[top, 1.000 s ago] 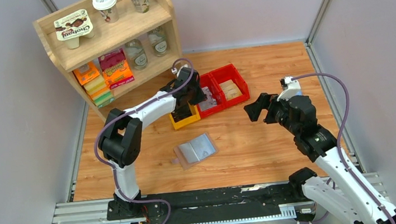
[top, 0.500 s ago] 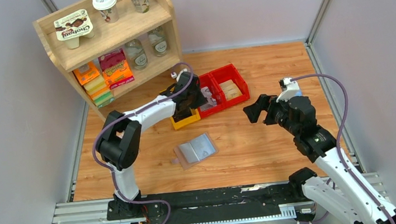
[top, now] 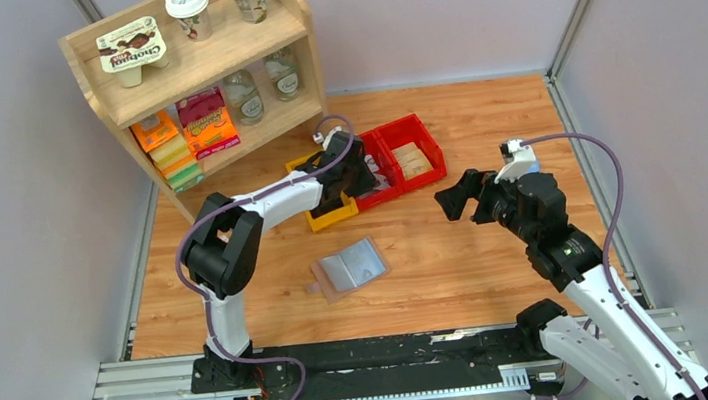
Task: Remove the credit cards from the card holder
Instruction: Place the credit card in the storage box, then remove the credit card from the card holder.
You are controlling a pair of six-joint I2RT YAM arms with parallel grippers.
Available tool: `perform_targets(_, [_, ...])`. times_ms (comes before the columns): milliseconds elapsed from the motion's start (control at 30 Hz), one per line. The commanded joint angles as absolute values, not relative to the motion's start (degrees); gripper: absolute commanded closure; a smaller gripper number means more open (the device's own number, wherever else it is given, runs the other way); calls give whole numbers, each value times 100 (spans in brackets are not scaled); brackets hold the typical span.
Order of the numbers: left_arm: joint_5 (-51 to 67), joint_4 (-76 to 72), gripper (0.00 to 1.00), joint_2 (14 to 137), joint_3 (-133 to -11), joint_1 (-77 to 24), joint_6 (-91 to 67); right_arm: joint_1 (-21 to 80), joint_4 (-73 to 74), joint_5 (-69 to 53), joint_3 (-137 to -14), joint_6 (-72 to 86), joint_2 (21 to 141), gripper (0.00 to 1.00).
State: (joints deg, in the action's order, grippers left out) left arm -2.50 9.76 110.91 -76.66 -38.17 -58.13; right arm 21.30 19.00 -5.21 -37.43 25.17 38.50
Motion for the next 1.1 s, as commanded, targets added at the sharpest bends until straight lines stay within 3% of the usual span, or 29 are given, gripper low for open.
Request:
perform_targets(0, [-518, 1107, 65, 10697, -7743, -3832, -5643, 2118, 1679, -606, -3779, 2434, 3779, 0])
perform_targets(333, [-668, 1775, 55, 9810, -7656, -3841, -4984, 2118, 2003, -633, -4043, 2347, 3937, 0])
perform_targets(533, [-598, 2126, 54, 8888, -7121, -3911, -4369, 2127, 2250, -1019, -4236, 2285, 4367, 0])
perform_targets(867, [307, 1768, 71, 7779, -5346, -4236, -4227, 3171, 2022, -1011, -4315, 2417, 5360, 9])
perform_targets(1067, [220, 1346, 78, 7568, -4492, -4271, -4473, 4015, 1951, -799, -4605, 2610, 6379, 18])
